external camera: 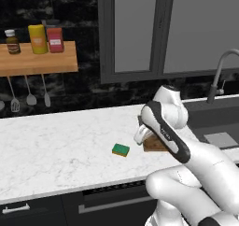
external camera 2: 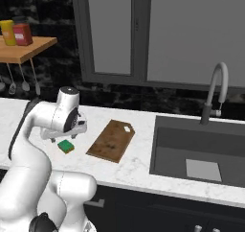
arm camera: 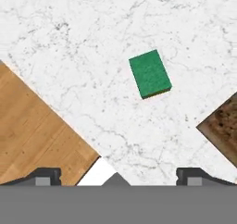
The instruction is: Pick up the sponge from the counter and clean the cutting board by briefly scrubbing or pressing down on the cutting board. Once finished, release the sponge.
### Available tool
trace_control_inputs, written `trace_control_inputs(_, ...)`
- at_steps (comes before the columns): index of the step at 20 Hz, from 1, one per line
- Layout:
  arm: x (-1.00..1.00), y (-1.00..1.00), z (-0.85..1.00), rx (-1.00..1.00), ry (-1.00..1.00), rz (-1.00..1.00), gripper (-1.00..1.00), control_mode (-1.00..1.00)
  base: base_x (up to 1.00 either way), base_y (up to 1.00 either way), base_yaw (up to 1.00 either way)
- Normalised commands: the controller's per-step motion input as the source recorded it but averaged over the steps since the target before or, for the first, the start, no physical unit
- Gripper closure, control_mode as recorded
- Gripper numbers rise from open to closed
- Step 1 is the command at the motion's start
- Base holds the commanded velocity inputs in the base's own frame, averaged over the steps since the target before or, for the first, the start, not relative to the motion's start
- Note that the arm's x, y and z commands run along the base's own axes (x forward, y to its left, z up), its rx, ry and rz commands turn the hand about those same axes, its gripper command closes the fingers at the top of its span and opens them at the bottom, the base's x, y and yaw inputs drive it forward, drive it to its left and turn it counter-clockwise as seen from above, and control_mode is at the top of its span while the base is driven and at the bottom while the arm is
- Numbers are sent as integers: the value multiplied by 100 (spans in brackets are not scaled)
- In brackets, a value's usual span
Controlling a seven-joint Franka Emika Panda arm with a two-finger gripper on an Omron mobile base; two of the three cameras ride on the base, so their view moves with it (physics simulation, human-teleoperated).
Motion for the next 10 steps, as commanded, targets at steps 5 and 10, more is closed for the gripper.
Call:
trace_control_inputs(5,-100,-40,73,19,0,-27,-100,-100,0,0,0)
trace_control_inputs(10,-91,-17,62,19,0,-29,-100,-100,0,0,0)
